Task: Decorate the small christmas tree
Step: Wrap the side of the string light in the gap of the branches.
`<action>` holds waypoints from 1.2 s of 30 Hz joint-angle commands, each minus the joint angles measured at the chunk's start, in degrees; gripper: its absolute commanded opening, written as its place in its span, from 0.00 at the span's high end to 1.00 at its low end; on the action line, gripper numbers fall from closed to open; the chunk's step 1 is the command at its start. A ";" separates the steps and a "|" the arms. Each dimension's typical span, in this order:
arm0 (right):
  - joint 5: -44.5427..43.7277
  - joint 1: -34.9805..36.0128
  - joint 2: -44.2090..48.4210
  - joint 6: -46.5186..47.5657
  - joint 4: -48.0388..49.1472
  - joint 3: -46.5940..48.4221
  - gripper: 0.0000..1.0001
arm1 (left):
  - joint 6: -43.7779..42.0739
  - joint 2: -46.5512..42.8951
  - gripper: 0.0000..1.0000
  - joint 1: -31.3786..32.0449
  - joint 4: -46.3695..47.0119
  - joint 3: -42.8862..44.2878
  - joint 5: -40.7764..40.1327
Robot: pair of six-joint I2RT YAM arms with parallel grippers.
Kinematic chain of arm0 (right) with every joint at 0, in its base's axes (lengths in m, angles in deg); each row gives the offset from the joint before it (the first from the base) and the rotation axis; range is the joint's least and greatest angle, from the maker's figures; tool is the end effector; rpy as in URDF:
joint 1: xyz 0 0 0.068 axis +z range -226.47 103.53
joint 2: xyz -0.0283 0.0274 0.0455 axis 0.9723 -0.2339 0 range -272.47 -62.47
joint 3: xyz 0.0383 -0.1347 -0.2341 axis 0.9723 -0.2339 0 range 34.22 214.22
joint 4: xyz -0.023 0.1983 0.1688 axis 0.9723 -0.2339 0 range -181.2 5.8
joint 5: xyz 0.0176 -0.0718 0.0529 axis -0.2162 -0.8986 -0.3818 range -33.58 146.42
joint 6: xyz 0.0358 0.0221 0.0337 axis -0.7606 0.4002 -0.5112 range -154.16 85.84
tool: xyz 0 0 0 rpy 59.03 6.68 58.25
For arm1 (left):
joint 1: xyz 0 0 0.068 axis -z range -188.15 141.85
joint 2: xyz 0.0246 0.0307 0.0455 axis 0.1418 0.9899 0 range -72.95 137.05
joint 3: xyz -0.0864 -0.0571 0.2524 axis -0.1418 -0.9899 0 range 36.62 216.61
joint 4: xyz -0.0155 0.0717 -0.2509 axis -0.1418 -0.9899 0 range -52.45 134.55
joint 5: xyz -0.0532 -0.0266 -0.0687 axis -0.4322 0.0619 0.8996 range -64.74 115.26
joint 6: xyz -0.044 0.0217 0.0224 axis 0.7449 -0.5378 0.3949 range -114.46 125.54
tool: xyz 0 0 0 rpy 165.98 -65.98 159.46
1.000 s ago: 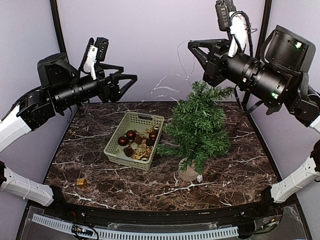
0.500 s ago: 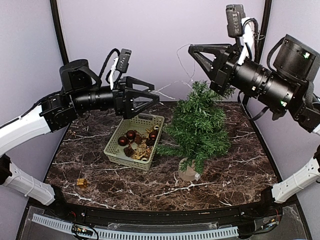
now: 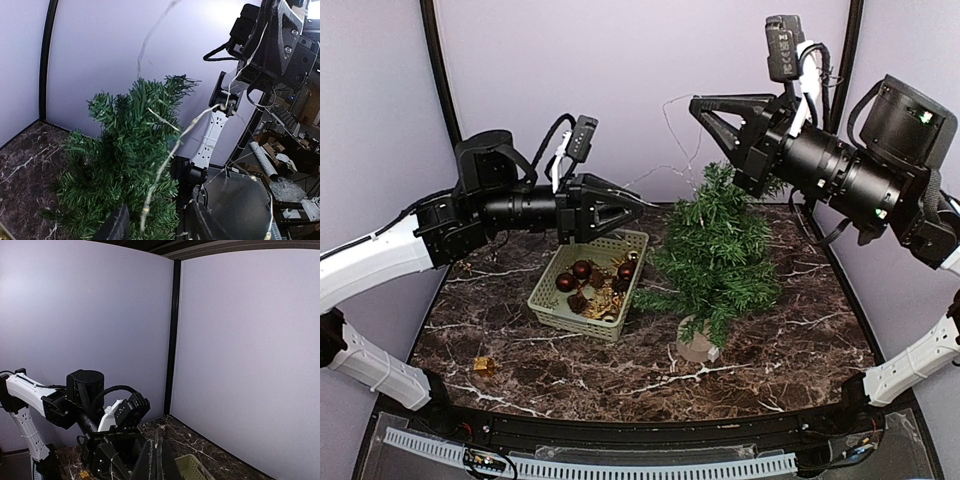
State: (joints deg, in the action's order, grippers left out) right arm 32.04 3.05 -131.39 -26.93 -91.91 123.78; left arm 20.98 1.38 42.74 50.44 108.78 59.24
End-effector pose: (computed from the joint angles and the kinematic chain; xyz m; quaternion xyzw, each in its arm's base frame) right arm 0.0575 0.2303 0.5262 -0.2981 0.5561 0.3448 0.6950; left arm 0.1732 -0.2446 0.4251 0.4022 0.5579 -0.5490 0.4749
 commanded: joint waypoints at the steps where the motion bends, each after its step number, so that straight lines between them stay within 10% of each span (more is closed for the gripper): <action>1: -6.08 0.56 0.19 0.11 4.78 -0.39 1.00 | -1.58 -3.13 0.58 -0.09 0.12 -3.92 -2.67; 20: -11.70 0.58 1.74 0.44 7.44 -0.91 1.00 | -11.76 -11.54 0.77 -0.82 -9.40 -13.57 -39.05; 30: -1.12 0.55 3.79 -0.44 7.33 -2.24 1.00 | -6.38 -20.62 0.21 -1.58 -9.37 -10.47 -32.97; 36: 4.12 0.52 1.98 -0.24 7.29 -0.50 1.00 | -5.72 -14.95 0.10 -1.66 -8.90 1.53 -17.51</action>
State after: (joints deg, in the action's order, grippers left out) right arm 31.76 3.05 -128.51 -26.98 -87.03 121.97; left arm 14.27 -17.62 41.45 40.45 102.72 30.52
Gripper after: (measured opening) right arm 0.006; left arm 0.882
